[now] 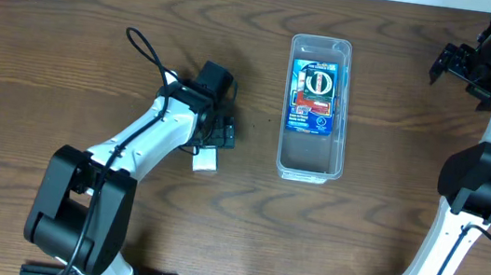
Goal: Pack container
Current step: 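Grasp the white-green Panadol box with the left gripper and lift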
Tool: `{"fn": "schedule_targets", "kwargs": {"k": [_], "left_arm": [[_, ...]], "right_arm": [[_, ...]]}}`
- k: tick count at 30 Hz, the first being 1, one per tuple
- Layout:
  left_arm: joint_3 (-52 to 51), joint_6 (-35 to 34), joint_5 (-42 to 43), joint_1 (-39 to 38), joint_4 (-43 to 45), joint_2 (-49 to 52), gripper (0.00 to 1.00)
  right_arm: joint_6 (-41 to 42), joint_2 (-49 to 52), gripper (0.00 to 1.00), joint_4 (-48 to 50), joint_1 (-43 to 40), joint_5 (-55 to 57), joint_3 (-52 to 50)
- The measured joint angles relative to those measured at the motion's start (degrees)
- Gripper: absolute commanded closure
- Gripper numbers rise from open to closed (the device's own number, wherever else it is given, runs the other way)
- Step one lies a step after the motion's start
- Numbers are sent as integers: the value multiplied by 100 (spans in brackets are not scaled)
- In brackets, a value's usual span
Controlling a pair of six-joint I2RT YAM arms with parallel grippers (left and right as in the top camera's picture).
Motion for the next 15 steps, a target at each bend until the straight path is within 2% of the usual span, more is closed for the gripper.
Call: {"fn": "schedule_targets", "kwargs": {"k": [15], "left_arm": [[0, -2, 0, 0, 26, 223, 2]], "right_arm": [[0, 0, 1, 0, 0, -2, 0]]}}
